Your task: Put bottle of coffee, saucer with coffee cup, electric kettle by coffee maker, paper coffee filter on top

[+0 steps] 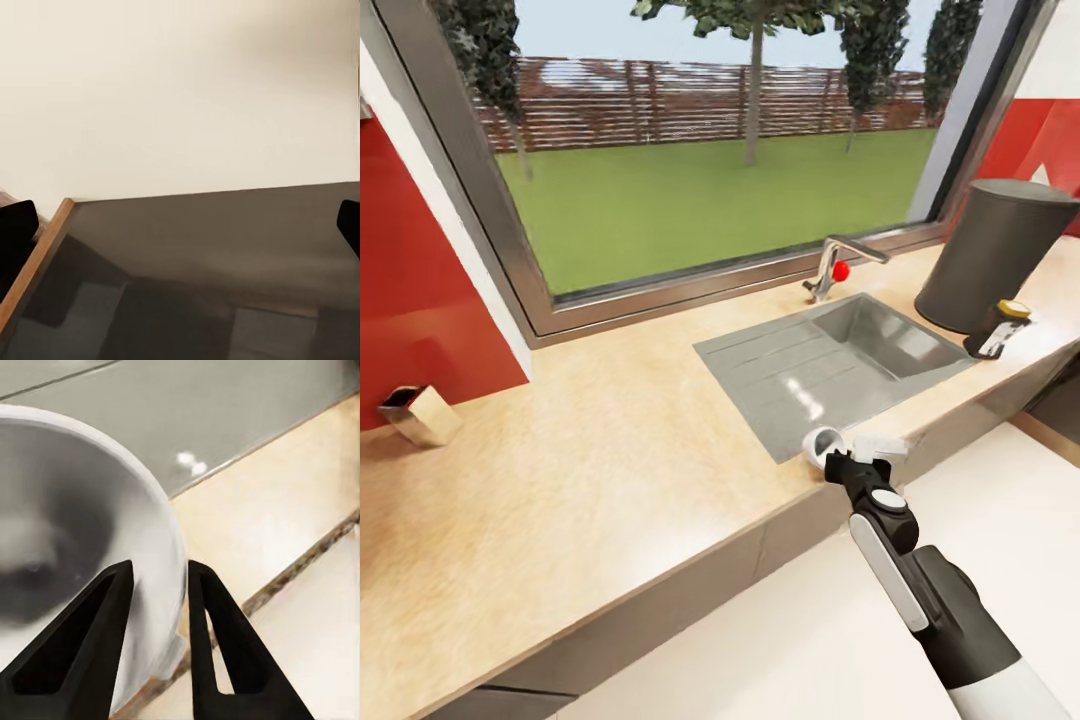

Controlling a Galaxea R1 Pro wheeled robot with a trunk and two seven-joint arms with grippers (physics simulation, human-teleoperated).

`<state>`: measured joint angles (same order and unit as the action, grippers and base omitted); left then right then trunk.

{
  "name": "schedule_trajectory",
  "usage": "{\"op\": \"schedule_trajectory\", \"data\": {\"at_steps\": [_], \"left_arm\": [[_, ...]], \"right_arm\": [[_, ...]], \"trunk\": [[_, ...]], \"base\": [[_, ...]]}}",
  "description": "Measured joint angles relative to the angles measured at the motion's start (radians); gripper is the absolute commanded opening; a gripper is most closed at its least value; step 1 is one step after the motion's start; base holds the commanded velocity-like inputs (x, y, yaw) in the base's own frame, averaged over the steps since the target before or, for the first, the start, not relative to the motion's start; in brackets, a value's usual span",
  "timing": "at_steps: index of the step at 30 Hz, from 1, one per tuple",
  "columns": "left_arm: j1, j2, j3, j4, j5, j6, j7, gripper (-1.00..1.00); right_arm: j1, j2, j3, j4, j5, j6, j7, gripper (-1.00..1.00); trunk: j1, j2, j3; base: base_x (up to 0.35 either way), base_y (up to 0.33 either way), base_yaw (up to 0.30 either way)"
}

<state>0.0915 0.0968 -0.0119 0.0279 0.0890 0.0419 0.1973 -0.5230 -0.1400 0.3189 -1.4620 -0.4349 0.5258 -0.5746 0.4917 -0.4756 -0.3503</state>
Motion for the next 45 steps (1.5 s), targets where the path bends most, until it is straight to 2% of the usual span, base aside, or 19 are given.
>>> {"op": "schedule_trajectory", "data": {"at_steps": [13,45], "left_arm": [[0.0,0.0,-0.001,0.0,0.0,0.003,0.0,1.0],[0.0,0.0,0.0,0.001,0.001,0.004,-0.003,1.0]], "right_arm": [[0.001,0.0,0.0,0.001,0.004,0.001,0.0,-1.0],[0.003,0.001,0.007,0.0,0.006,0.002,0.0,-1.0]], "trunk": [[0.0,0.0,0.015],[0.0,0.0,0.053]], "base": [[0.031,-0.274,-0.242],[0.16,-0.256,-0.229]]}}
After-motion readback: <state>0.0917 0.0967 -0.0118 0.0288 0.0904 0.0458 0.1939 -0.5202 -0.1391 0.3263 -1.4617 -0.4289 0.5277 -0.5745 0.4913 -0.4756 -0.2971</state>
